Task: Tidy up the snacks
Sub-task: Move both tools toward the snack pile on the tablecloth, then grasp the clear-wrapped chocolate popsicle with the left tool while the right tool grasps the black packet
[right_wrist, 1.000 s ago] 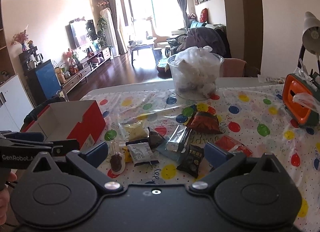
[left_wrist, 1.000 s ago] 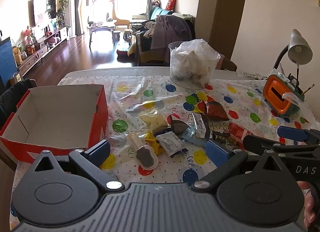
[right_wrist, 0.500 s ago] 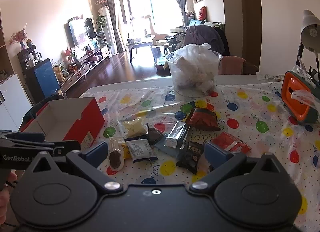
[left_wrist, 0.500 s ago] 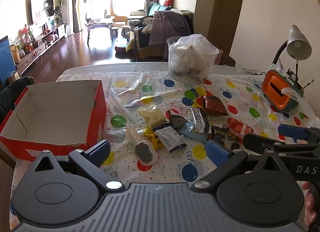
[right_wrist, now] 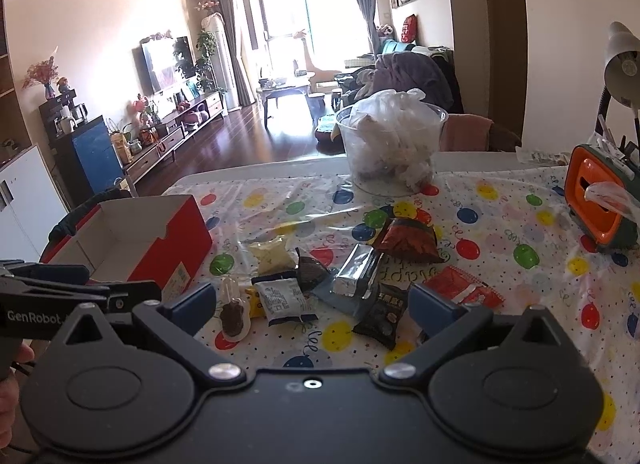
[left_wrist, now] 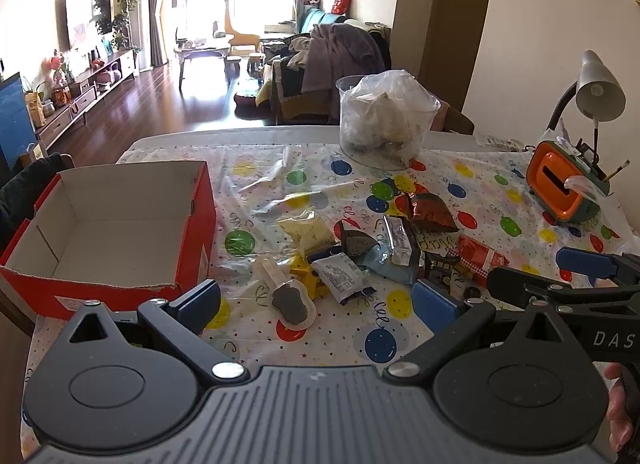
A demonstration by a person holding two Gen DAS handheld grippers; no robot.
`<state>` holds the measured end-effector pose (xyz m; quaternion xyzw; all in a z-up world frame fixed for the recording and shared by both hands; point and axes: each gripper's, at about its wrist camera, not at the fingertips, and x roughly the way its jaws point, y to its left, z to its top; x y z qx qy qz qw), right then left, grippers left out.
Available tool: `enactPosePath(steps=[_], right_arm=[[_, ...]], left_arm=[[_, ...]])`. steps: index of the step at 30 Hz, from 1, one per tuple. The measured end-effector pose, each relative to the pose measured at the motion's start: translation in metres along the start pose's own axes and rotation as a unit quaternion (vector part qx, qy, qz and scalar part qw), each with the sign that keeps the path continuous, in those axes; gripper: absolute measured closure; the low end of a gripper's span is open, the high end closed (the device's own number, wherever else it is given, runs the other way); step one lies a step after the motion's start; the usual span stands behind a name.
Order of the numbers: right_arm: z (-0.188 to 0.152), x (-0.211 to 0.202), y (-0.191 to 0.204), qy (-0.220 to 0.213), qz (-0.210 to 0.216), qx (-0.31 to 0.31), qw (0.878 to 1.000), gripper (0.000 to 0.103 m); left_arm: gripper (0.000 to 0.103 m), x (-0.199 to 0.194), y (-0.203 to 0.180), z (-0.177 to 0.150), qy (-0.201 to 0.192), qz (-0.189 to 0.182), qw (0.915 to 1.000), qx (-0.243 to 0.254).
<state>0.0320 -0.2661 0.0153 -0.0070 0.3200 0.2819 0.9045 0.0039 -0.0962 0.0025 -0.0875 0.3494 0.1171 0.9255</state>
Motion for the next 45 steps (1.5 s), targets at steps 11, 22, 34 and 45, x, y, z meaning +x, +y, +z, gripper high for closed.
enactPosePath(steps=[11, 22, 34, 45], right_arm=[[-0.002, -0.001, -0.013, -0.003, 0.007, -0.006, 1.0, 0.0], [-0.006, 0.019, -0.021, 0.018, -0.023, 0.011, 1.0, 0.0], [-0.031, 0.066, -0.046, 0.092, -0.051, 0.017, 0.994, 0.005], [-0.027, 0.131, -0.056, 0.119, -0.05, 0.031, 0.991, 0.018]], left_arm=[[0.0, 0.001, -0.012, 0.001, 0.004, 0.007, 1.0, 0.003], [0.0, 0.033, -0.004, 0.017, 0.029, -0.007, 0.9995, 0.013], [0.006, 0.109, 0.013, 0.009, 0.106, -0.028, 0.9937, 0.023], [0.024, 0.174, 0.024, -0.001, 0.154, 0.02, 0.9879, 0.002]])
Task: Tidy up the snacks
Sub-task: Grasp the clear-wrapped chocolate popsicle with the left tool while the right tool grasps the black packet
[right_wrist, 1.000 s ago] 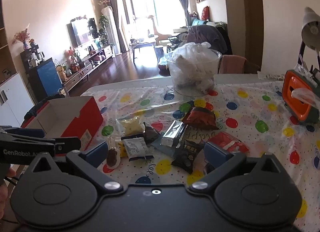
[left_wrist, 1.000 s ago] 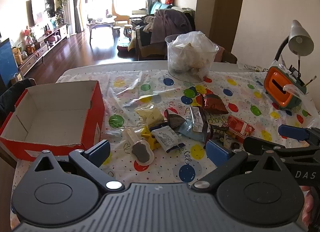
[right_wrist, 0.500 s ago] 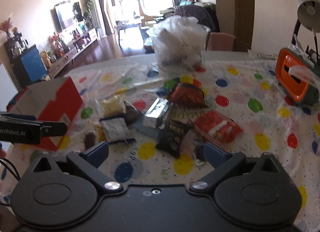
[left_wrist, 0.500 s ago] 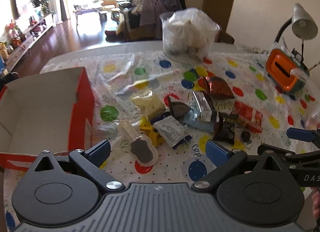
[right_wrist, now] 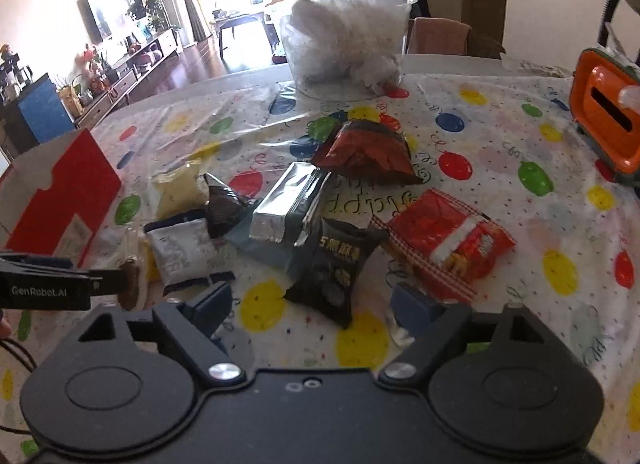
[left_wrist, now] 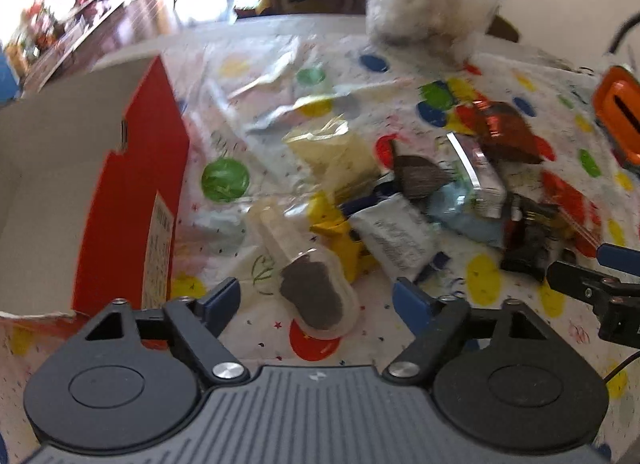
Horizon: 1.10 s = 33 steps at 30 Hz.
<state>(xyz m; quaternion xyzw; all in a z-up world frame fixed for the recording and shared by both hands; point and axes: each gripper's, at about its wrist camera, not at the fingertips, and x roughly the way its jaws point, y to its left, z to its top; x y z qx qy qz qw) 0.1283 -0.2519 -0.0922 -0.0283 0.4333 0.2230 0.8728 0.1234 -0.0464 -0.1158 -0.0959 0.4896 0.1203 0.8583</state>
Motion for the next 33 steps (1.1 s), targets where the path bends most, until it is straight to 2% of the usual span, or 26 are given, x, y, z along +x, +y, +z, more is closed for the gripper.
enactPosePath(steps=[2, 9, 13, 19, 23, 26, 28, 33], right_arm=[[0.003, 0.012, -0.001, 0.006, -0.009, 0.002, 1.0, 0.021], [0.008, 0.043, -0.005, 0.028, -0.027, 0.003, 0.999, 0.03], [0.011, 0.051, -0.003, 0.032, -0.028, -0.006, 0.999, 0.034], [0.015, 0.059, 0.002, 0.038, -0.029, -0.016, 0.999, 0.041], [0.015, 0.063, 0.004, 0.041, -0.025, -0.018, 0.999, 0.046], [0.014, 0.063, 0.005, 0.042, -0.026, -0.022, 0.999, 0.057], [0.013, 0.062, 0.003, 0.042, -0.02, -0.019, 0.999, 0.065], [0.01, 0.054, 0.0, 0.034, -0.013, -0.018, 0.999, 0.072]], left_arm=[[0.031, 0.009, 0.005, 0.003, 0.01, 0.003, 0.9998, -0.015], [0.038, 0.036, 0.016, 0.012, 0.056, -0.004, 0.9968, -0.057], [0.039, 0.045, 0.019, 0.012, 0.077, -0.006, 0.9942, -0.075], [0.04, 0.046, 0.016, 0.014, 0.078, -0.006, 0.9937, -0.081], [0.053, 0.046, 0.014, 0.015, 0.074, 0.009, 0.9944, -0.075], [0.055, 0.045, 0.014, 0.015, 0.07, 0.008, 0.9949, -0.072], [0.061, 0.043, 0.015, 0.015, 0.065, 0.0, 0.9952, -0.072], [0.063, 0.04, 0.016, 0.012, 0.069, 0.004, 0.9947, -0.076]])
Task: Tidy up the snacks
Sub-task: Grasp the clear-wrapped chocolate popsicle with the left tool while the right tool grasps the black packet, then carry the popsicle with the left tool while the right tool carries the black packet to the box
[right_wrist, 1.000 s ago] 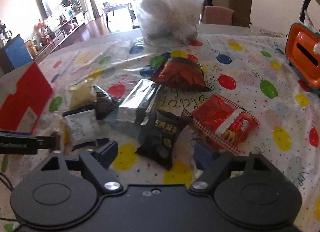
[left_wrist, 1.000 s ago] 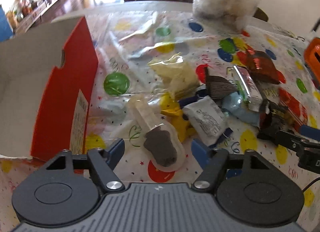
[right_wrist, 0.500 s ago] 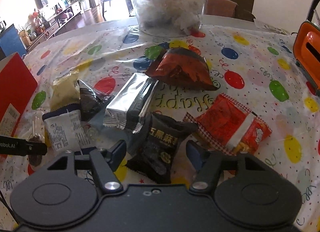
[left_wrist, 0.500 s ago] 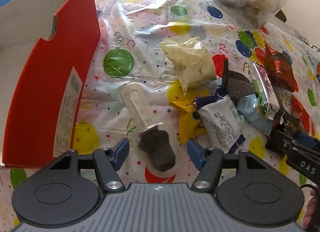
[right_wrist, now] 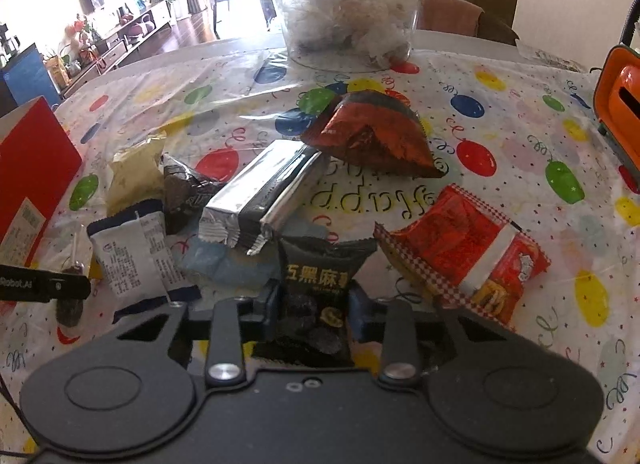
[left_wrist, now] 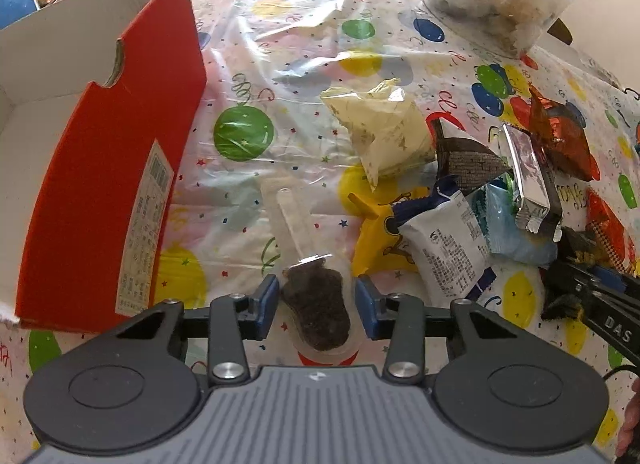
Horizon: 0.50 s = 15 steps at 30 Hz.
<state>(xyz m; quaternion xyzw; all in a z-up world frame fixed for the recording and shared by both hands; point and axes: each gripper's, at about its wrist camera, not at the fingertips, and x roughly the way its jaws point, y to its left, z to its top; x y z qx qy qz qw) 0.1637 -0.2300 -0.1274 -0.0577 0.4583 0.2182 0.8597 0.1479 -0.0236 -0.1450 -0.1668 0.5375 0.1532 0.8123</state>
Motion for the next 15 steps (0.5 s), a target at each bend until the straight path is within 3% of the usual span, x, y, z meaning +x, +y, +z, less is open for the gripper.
enactPosePath(steps=[15], right_arm=[[-0.023, -0.047, -0.008, -0.013, 0.044, -0.01, 0.999, 0.073]], left_arm=[[0.063, -0.027, 0.005, -0.031, -0.014, -0.007, 0.9997, -0.021]])
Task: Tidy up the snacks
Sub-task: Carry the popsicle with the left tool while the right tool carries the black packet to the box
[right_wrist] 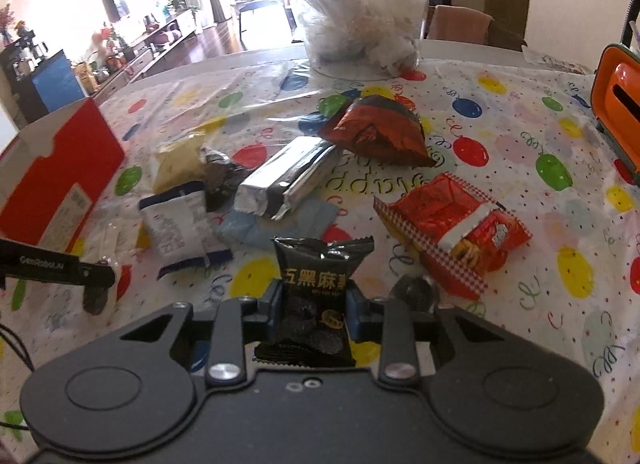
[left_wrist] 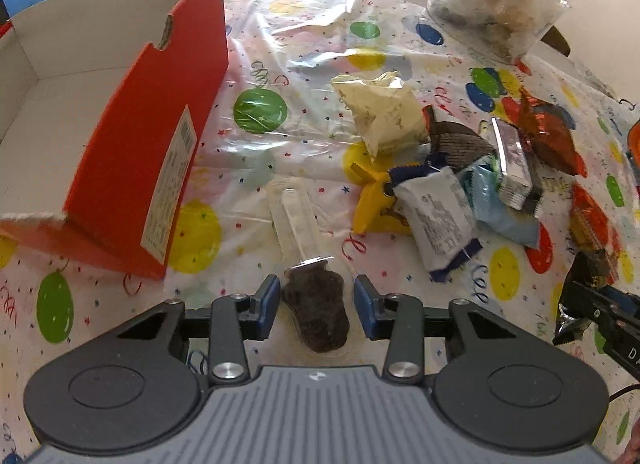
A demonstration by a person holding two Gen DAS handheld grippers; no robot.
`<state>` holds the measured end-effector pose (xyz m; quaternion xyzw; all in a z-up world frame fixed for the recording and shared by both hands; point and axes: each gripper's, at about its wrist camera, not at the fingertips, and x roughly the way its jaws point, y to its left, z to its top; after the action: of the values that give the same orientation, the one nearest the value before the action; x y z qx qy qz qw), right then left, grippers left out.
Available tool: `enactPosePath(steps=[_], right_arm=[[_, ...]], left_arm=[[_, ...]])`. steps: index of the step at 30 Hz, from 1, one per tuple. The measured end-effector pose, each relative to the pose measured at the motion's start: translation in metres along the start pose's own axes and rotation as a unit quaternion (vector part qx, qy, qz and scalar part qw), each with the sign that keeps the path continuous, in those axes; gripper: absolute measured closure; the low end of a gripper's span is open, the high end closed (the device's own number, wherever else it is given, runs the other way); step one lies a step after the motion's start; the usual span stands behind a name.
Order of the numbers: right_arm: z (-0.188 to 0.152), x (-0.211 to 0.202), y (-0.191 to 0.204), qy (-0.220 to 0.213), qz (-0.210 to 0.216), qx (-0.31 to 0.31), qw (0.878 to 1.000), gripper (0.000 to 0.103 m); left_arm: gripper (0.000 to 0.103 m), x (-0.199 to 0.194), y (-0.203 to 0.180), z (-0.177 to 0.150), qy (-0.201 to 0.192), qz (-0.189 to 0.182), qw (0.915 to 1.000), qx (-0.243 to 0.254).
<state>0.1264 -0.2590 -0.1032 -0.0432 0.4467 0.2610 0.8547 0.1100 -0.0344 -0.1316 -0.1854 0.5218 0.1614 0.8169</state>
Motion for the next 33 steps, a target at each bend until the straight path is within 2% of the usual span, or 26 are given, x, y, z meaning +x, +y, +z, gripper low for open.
enactPosePath(steps=[9, 16, 23, 33], right_arm=[[0.004, -0.039, 0.017, -0.009, 0.045, -0.027, 0.999, 0.073], [0.021, -0.066, 0.048, -0.025, 0.084, -0.052, 0.995, 0.073], [0.05, -0.076, 0.102, -0.043, 0.12, -0.07, 0.989, 0.073], [0.088, -0.052, 0.199, -0.047, 0.139, -0.096, 0.985, 0.073]], left_arm=[[0.063, -0.053, 0.001, -0.016, -0.031, -0.013, 0.9994, 0.001], [0.063, -0.099, 0.02, -0.011, -0.06, -0.023, 0.9979, 0.013], [0.063, -0.133, 0.064, 0.007, -0.087, -0.029, 0.9957, 0.012], [0.063, -0.153, 0.141, 0.044, -0.112, -0.017, 0.9935, 0.015]])
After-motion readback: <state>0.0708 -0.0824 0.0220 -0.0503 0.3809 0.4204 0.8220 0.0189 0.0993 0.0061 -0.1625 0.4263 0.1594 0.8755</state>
